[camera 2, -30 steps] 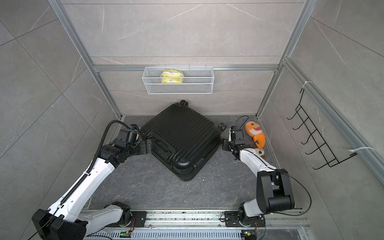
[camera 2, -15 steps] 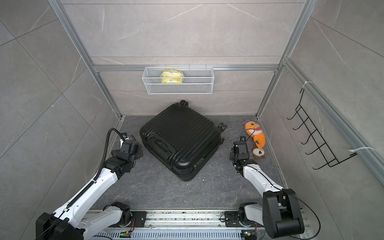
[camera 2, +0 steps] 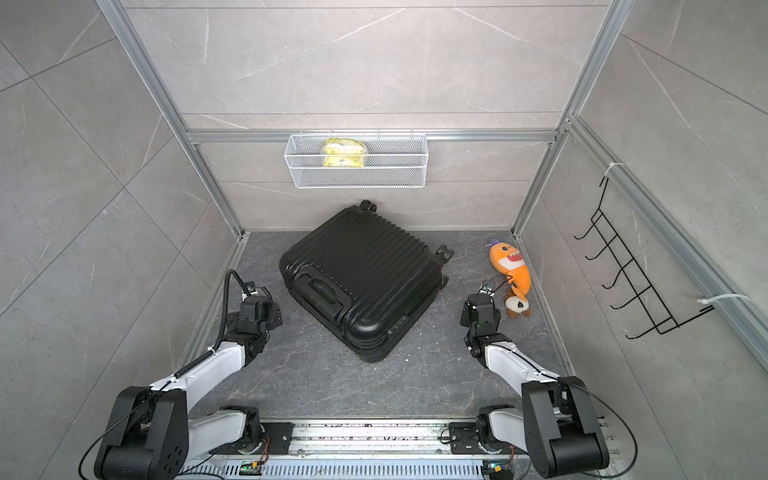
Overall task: Close the suitcase zippers
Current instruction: Reset both arms
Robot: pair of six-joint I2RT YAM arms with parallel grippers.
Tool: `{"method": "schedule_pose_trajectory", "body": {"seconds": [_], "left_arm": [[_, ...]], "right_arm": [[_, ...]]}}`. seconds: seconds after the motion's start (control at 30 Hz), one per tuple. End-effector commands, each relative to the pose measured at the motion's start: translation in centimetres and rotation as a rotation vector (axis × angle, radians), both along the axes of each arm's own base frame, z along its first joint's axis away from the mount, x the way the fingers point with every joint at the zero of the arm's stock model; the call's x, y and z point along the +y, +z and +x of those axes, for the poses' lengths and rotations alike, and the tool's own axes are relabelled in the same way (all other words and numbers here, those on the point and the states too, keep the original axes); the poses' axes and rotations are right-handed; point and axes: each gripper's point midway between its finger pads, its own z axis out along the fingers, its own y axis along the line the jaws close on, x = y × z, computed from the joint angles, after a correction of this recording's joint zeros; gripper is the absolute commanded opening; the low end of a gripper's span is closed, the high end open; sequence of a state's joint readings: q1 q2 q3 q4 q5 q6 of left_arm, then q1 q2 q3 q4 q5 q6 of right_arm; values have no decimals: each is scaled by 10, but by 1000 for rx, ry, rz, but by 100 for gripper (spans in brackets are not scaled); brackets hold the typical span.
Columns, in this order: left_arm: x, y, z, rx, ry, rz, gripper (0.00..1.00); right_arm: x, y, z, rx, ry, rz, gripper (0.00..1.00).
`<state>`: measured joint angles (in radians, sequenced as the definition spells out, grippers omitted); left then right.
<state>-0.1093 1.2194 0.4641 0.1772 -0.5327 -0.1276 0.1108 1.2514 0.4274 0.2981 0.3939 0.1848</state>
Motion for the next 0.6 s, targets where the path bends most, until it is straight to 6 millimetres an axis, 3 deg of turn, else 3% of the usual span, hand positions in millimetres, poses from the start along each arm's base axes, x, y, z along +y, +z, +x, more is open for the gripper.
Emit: {"method": "schedule_pose_trajectory", "body": {"seconds": [0.0,0.23,0.57], "left_arm": [[-14,21,30,-150,-134,-21,99],[-15,20,37,-236,-211,-27,100],[-21,15,45,-277,-287,-131,100]], "right_arm": [[6,14,13,-105,42,-9,60],[11,27,24,-235,84,-21,63],[14,20,28,-298,121,-6,71]]}}
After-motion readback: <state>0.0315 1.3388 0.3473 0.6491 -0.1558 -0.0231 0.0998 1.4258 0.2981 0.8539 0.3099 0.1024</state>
